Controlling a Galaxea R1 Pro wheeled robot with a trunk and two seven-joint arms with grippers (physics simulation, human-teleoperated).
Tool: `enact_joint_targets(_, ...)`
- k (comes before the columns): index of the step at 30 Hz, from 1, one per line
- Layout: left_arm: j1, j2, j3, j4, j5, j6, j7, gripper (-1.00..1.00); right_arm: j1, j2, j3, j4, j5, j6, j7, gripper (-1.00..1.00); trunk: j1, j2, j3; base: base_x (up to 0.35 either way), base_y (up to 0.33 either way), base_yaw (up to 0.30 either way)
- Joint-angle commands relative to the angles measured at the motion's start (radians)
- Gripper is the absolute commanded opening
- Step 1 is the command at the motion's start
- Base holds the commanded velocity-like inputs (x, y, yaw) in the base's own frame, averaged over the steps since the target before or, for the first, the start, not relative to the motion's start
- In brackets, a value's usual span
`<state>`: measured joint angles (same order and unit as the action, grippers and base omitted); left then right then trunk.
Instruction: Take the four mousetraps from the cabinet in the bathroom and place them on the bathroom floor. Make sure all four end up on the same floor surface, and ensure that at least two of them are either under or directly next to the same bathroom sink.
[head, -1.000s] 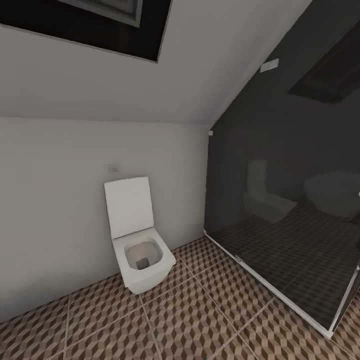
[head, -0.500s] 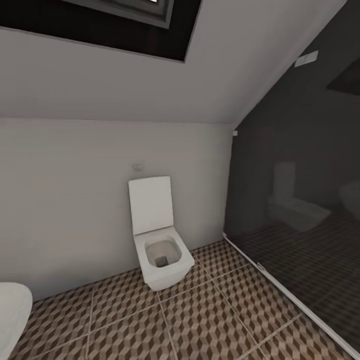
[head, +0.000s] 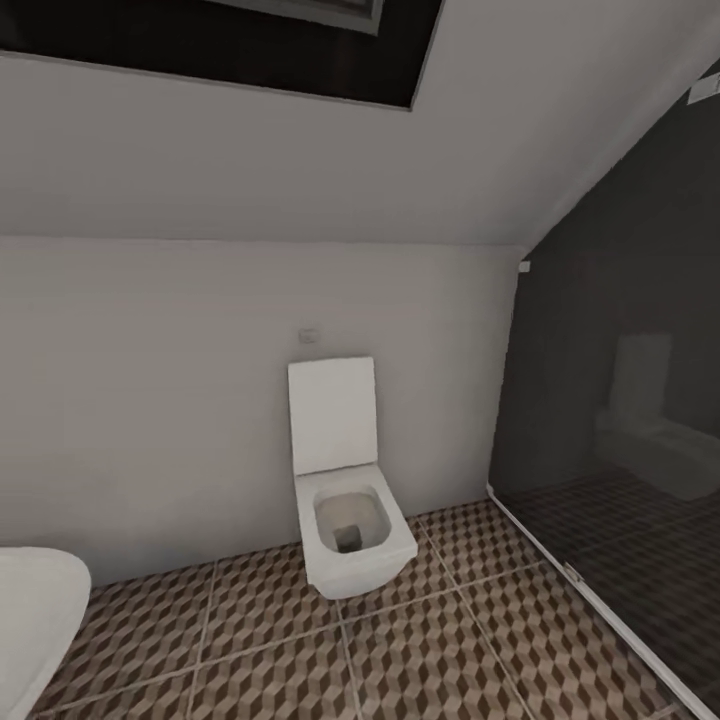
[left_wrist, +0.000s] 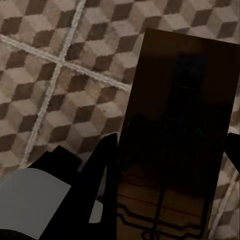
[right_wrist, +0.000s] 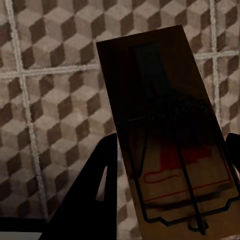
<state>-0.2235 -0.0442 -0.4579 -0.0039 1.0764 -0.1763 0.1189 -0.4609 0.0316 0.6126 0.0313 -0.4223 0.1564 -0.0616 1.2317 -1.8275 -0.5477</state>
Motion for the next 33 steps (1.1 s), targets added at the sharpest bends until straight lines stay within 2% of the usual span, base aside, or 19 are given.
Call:
enact_joint_targets(1,0.000,0.000,-0.008,-0.001,0.002,-0.002,0.010,-1.00,-0.001,0.000,0.009,0.001,-0.010,0.002,-0.001,-1.00,0.000,0.000,-0.001,0.244,-0.172,0.284)
enact_joint_targets(15,0.000,0.000,-0.008,-0.001,0.002,-0.003,0.010,-1.00,-0.001,-0.001,0.007,0.001,-0.010,0.002,0.002,-1.00,0.000,0.000,-0.001,0.227,-0.158,0.258)
enact_joint_targets(23,0.000,-0.001,-0.010,-0.001,0.001,-0.004,0.010,-1.00,-0.001,-0.002,0.007,0.001,-0.010,0.002,0.007,-1.00,0.000,0.000,-0.001,0.044,-0.063,0.043)
enact_joint_targets(33,0.000,-0.002,-0.011,-0.001,0.000,-0.003,0.010,-1.00,-0.001,-0.002,0.007,0.001,-0.010,0.002,0.008,-1.00,0.000,0.000,-0.001,0.003,-0.244,0.003)
